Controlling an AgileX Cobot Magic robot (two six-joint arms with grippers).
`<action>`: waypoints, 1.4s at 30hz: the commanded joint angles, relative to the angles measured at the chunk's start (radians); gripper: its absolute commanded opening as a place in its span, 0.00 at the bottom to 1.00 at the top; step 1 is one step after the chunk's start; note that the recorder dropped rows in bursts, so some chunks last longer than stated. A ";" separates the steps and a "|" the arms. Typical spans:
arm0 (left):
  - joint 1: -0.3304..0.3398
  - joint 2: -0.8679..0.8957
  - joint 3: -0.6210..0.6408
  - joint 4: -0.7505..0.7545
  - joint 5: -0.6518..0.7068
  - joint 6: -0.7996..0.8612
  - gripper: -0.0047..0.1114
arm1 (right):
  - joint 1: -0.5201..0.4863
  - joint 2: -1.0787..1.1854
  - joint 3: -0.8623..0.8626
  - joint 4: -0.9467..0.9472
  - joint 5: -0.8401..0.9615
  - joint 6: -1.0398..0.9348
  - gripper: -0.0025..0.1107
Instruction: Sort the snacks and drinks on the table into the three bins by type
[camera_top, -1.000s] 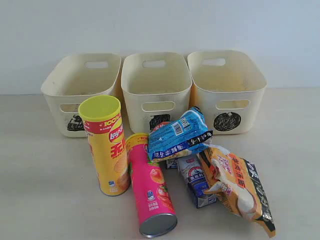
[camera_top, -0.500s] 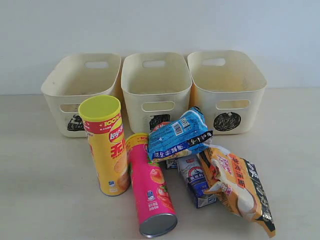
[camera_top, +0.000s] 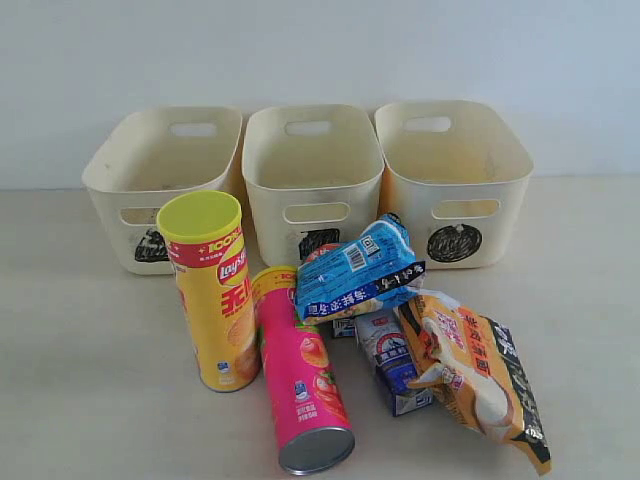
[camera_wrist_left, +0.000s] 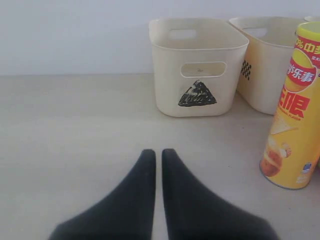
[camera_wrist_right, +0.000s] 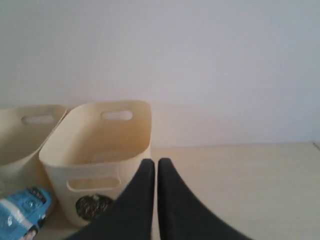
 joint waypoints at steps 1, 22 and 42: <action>0.002 -0.004 -0.003 -0.004 -0.006 -0.008 0.07 | 0.000 0.089 0.075 -0.195 -0.146 0.119 0.02; 0.002 -0.004 -0.003 -0.004 -0.009 -0.008 0.07 | 0.357 0.110 0.016 -0.646 0.315 0.409 0.02; 0.002 -0.004 -0.003 -0.004 -0.007 -0.008 0.07 | 0.802 0.418 -0.136 -0.977 0.825 0.713 0.02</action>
